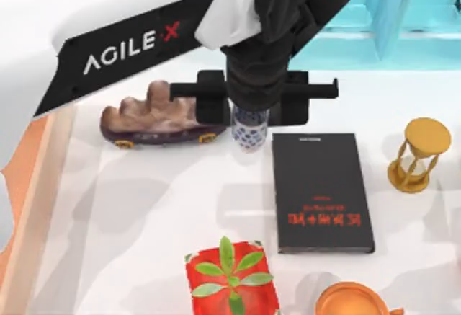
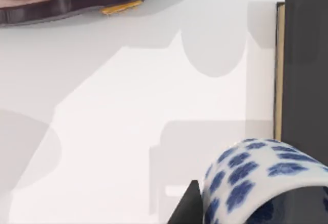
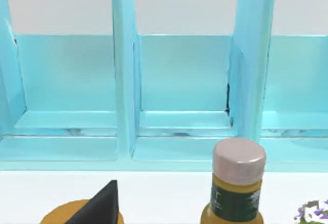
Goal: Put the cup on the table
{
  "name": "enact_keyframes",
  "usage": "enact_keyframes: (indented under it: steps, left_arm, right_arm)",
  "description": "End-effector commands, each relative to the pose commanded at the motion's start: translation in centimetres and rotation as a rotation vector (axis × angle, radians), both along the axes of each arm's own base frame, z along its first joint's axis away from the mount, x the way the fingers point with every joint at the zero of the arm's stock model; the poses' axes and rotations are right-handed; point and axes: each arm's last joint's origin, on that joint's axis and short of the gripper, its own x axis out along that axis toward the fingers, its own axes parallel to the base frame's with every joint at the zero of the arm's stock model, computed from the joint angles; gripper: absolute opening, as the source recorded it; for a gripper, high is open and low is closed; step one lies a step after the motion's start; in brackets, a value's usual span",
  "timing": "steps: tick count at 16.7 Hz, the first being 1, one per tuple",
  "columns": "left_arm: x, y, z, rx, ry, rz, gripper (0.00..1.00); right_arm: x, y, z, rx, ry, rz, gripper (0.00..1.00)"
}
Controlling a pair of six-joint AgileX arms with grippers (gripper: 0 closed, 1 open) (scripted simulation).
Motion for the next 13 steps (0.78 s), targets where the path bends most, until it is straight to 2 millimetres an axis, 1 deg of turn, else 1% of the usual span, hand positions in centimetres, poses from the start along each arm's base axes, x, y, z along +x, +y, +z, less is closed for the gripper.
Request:
enact_keyframes:
  steps: [4, 6, 11, 13]
  left_arm:
    - [0.1, -0.1, -0.5, 0.003, 0.003, -0.001, 0.00]
    - [0.5, 0.0, -1.8, -0.001, -0.002, 0.005, 0.00]
    - [1.3, 0.0, -5.9, -0.002, -0.003, 0.002, 0.00]
    - [1.3, 0.0, -6.4, 0.000, 0.000, 0.000, 0.00]
  right_arm:
    - [0.0, 0.0, 0.0, 0.000, 0.000, 0.000, 1.00]
    - [0.0, 0.0, 0.0, 0.000, 0.000, 0.000, 1.00]
    - [0.0, 0.0, 0.0, 0.000, 0.000, 0.000, 1.00]
    - [0.0, 0.0, 0.0, 0.000, 0.000, 0.000, 1.00]
